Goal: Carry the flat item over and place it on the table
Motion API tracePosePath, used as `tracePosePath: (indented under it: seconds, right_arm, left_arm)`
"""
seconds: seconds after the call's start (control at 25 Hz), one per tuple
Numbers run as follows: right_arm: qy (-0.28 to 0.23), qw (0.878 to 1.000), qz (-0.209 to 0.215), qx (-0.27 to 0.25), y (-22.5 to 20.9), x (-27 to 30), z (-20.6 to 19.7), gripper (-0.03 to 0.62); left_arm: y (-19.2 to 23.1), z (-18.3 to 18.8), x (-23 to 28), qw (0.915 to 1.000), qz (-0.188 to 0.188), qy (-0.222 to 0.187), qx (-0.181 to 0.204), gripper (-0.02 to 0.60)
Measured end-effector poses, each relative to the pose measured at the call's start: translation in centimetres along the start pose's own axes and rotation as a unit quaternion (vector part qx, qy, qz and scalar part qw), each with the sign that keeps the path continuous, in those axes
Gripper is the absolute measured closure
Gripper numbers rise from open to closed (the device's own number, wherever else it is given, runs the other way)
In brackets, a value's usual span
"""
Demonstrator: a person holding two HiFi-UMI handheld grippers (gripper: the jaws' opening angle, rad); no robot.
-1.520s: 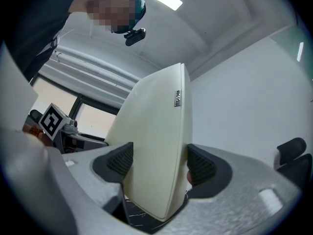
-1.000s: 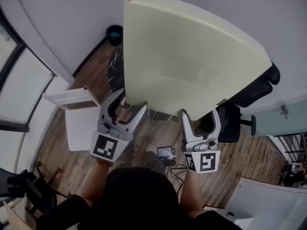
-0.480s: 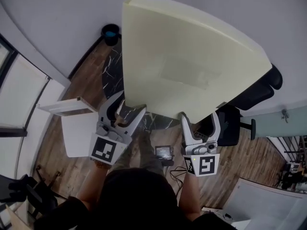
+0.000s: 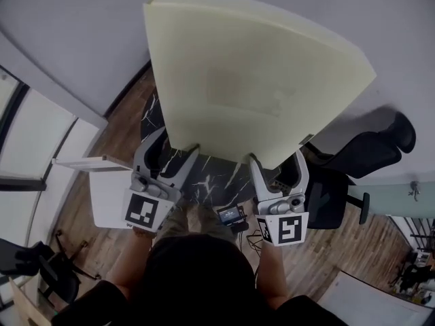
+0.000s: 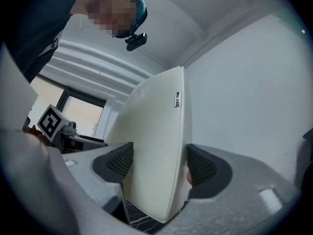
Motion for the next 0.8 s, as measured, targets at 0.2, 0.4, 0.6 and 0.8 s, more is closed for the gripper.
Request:
tracePosePath:
  seconds: [0.2,0.4,0.6,0.8]
  right_arm:
    - [0.017,1.000,0.001,-0.001,-2.4,1.3,-1.2,0.252]
    - [0.032,0.999,-0.011,0.002,-3.9,1.8,-2.6,0.252]
    - [0.044,0.999,-0.015,0.014,-3.8,2.3,-3.8,0.252]
    - [0.065,0.997,-0.006,0.030,-3.0,3.2,-5.9,0.252]
  left_arm:
    - [-0.4,-0.6,2.9,1.0000,0.004,0.000,-0.008,0.308]
    - [-0.4,-1.9,5.1,0.9999,-0.012,-0.002,0.004,0.308]
    - [0.1,-2.7,5.6,0.9997,-0.019,0.015,-0.006,0.308]
    - [1.4,-4.7,5.7,0.9995,-0.021,0.022,0.002,0.308]
Point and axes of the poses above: the fingertips, and each gripper's own axes: x forward along the fingers, y to its left, z out of its top, the point moved 2 cm from there along -x, backward along the fingers, and after that the axes turned 8 degrees about y, right-handed, at the moved point
